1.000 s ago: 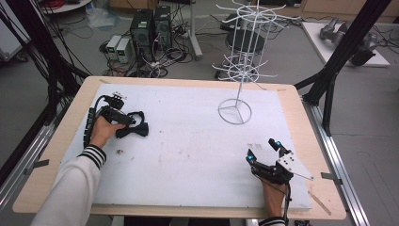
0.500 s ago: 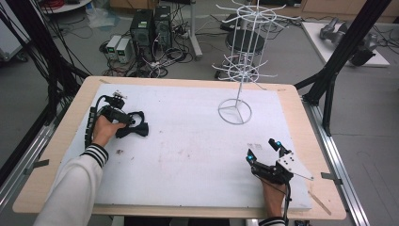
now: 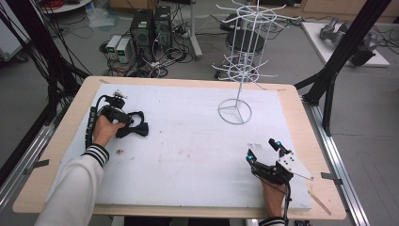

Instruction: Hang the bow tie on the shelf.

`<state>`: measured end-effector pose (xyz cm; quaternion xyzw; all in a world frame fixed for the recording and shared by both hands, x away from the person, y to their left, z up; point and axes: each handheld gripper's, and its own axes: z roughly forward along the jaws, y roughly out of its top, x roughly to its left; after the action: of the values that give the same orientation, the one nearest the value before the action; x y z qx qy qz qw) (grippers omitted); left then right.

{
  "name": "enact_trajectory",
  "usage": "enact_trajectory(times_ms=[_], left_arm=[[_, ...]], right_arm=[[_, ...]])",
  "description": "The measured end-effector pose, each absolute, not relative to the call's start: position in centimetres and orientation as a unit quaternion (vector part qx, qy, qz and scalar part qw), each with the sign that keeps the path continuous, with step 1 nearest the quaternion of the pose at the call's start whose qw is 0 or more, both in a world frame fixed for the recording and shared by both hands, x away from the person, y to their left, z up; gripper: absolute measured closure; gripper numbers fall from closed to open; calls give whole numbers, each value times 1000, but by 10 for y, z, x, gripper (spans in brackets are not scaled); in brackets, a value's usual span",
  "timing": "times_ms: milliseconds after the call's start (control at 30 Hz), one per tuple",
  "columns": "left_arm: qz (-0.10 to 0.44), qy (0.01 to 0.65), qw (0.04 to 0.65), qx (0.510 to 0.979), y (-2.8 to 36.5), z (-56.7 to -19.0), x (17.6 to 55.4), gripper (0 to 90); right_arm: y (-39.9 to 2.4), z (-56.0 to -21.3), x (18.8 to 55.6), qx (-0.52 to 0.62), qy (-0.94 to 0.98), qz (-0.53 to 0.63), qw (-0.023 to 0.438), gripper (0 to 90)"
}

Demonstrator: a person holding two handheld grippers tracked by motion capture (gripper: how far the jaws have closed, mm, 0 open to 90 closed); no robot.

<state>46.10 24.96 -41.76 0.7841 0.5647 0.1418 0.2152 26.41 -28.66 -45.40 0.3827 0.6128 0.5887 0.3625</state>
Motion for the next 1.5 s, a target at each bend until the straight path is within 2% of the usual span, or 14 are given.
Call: enact_trajectory(times_ms=[67,133,300,733,1233,1500], left_arm=[[141,563,216,785,250,-417,461,712],[142,563,215,785,249,-416,460,802],[146,556,210,791,247,-415,459,872],[181,539,223,792,247,-412,451,880],[178,471,329,799,231,-393,426,882],[180,455,359,795,230,-386,422,883]], right_arm=[[-286,-454,264,384,613,589,361,101],[-287,-454,264,384,613,589,361,101],[-287,-454,264,383,613,589,362,101],[-287,-454,264,381,612,589,364,101],[-287,-454,264,381,612,589,366,101],[-287,-454,264,382,612,588,366,101]])
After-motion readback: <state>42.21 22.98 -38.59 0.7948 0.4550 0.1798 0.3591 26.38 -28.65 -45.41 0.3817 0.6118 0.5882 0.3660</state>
